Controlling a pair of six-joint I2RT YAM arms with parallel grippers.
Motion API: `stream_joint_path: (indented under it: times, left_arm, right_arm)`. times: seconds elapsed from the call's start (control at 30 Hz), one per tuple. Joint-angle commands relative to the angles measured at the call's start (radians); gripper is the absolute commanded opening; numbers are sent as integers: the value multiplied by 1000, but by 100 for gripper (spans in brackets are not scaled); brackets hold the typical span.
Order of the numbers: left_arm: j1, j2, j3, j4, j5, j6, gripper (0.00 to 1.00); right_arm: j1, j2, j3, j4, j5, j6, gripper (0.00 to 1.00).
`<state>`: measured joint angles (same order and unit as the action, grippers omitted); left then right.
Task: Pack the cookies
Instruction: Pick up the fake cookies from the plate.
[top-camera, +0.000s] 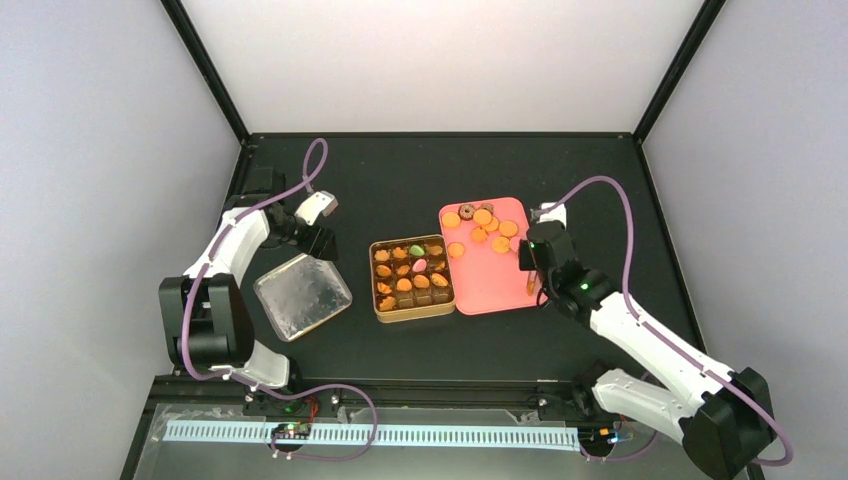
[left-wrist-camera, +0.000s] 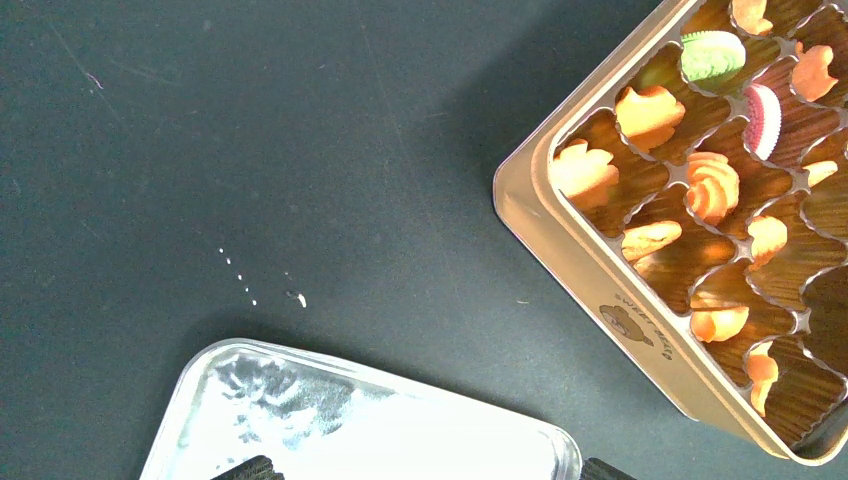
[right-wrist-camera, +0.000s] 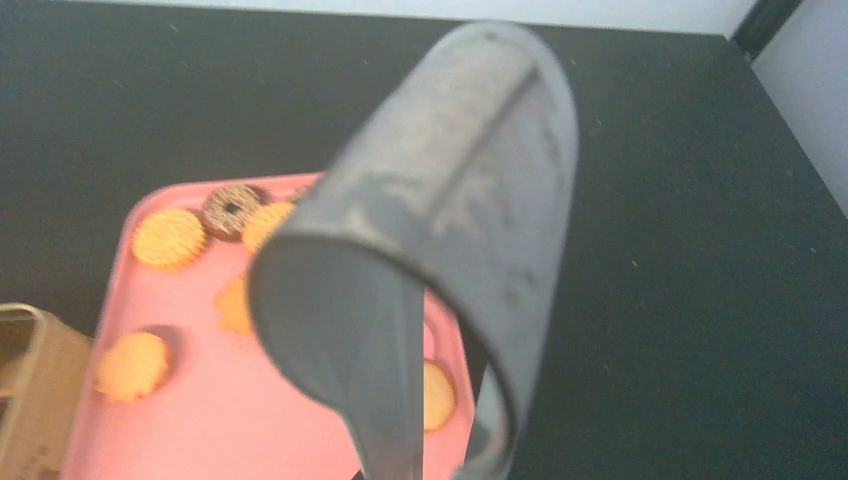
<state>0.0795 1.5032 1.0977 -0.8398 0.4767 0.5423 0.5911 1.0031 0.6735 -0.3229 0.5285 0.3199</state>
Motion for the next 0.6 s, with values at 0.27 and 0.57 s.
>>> stream_joint_path:
  times: [0.27,0.57]
  left_arm:
    - [11,0,36,-14,19,16,80]
    - [14,-1,33,-14,16,14,80]
  right_arm:
    - [72,-54,166,166,-552,-152,1]
    - [313,239,362,179,-665,-247,1]
